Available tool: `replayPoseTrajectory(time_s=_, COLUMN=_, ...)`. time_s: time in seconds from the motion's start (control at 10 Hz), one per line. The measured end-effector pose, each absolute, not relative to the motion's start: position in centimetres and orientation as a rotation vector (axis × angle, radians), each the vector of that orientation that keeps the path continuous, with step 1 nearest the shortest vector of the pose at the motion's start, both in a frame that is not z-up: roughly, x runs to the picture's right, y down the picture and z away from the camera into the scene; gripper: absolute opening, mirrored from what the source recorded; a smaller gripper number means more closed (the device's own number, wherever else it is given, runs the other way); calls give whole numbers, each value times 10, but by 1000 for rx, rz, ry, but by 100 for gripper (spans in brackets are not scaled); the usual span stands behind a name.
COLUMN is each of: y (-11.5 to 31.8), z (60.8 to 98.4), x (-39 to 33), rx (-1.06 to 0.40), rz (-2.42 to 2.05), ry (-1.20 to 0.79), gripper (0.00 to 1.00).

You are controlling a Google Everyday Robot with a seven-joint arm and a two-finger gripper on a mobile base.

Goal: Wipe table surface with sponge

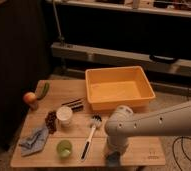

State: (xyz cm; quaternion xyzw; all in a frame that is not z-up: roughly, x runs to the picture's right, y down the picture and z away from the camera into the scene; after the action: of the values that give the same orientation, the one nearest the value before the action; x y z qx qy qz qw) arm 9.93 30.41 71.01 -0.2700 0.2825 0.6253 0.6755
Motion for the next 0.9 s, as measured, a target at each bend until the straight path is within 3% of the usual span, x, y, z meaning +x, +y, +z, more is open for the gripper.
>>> replayPoseTrajectory(time_s=0.9, y=247, z=731, x=133, rx=-637, rz=1498, ry=659, gripper=14)
